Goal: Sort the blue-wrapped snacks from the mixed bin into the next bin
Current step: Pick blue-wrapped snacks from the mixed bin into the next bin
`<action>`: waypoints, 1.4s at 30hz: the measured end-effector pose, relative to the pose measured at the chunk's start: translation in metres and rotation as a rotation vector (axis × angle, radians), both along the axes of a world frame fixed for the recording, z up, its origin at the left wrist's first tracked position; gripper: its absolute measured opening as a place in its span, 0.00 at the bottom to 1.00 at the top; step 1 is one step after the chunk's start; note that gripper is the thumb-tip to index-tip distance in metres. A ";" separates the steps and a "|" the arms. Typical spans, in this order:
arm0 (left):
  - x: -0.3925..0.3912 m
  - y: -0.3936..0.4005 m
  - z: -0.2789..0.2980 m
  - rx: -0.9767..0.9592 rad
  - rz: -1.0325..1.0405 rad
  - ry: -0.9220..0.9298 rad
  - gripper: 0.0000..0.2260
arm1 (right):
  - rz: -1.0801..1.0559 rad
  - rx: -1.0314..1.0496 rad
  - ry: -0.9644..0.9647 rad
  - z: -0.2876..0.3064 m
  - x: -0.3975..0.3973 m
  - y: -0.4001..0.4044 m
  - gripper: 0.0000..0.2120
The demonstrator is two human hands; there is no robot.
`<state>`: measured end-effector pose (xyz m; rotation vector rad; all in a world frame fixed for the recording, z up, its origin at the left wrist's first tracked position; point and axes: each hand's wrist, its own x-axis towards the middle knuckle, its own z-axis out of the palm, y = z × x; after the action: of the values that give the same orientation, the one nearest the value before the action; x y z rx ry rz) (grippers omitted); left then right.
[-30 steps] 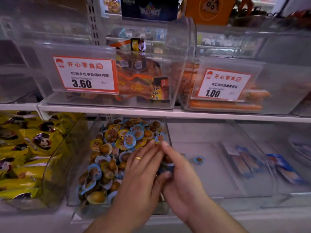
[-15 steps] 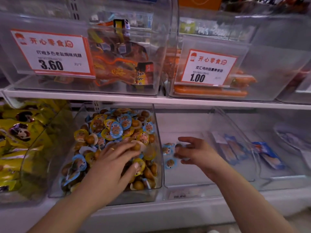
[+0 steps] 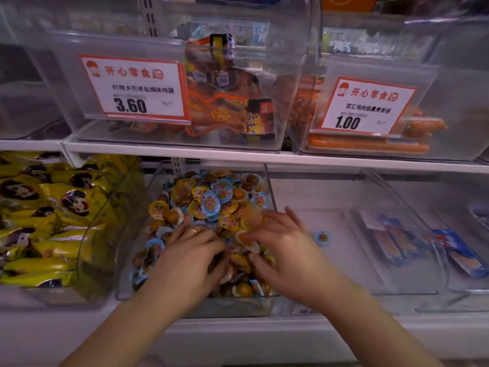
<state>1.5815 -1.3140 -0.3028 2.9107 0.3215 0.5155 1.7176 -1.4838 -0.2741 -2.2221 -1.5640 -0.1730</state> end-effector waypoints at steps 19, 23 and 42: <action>-0.040 0.035 0.009 0.091 0.259 -0.058 0.14 | -0.138 -0.355 -0.295 0.000 -0.023 0.047 0.11; -0.031 0.019 0.004 0.086 0.004 0.032 0.27 | -0.180 -0.324 -0.277 0.002 -0.023 0.050 0.12; -0.015 0.041 -0.002 -0.055 0.207 -0.157 0.17 | -0.013 -0.254 0.058 -0.027 -0.033 0.054 0.34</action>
<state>1.5668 -1.2735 -0.3045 2.7778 0.6083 0.7485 1.6843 -1.4293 -0.3011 -2.4046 -1.6170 0.0918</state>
